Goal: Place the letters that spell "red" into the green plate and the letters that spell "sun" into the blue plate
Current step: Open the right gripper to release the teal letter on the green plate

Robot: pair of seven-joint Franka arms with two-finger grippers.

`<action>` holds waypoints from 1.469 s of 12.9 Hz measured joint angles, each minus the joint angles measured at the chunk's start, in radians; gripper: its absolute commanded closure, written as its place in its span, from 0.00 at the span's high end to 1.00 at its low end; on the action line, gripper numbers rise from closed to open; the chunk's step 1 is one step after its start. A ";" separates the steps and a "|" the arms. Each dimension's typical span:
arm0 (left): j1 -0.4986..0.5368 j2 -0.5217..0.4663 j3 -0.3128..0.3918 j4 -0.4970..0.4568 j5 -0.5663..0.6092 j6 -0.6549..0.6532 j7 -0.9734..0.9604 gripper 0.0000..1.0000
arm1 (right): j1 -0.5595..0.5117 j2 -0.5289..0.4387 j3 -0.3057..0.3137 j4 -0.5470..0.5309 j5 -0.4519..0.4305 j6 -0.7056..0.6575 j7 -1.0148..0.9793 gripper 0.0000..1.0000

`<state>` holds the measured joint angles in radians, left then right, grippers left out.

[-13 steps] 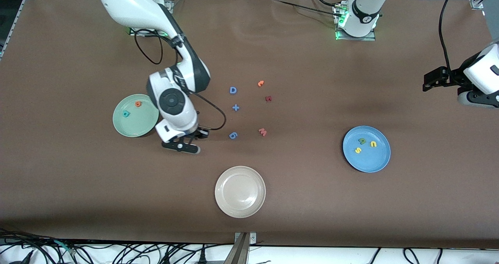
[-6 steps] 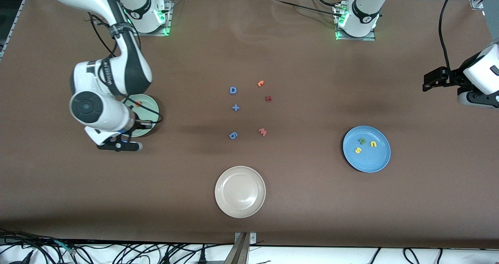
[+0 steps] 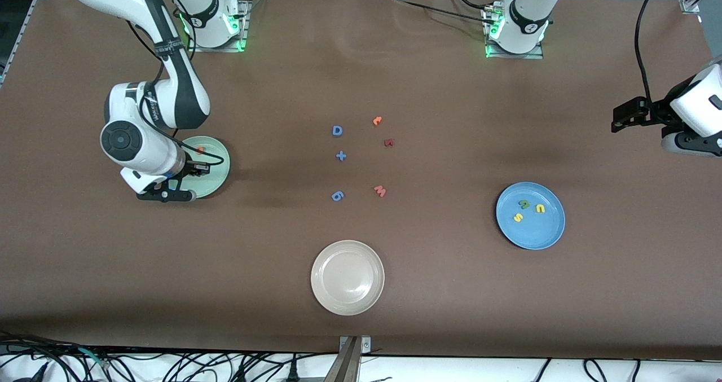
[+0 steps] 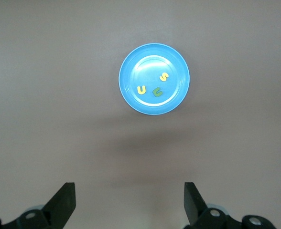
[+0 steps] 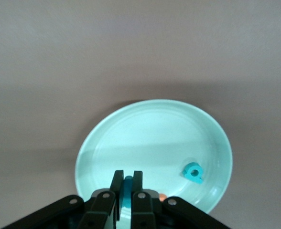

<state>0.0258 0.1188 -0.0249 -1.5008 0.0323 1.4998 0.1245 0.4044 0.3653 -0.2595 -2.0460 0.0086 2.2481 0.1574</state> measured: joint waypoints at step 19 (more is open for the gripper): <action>-0.004 0.005 0.000 0.000 0.000 0.003 0.000 1.00 | -0.001 -0.183 -0.085 0.161 0.000 -0.303 -0.003 0.95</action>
<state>0.0214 0.1242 -0.0250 -1.5008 0.0323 1.5024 0.1245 0.4034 0.1827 -0.3446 -1.8846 0.0090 1.9449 0.1539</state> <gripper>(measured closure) 0.000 0.101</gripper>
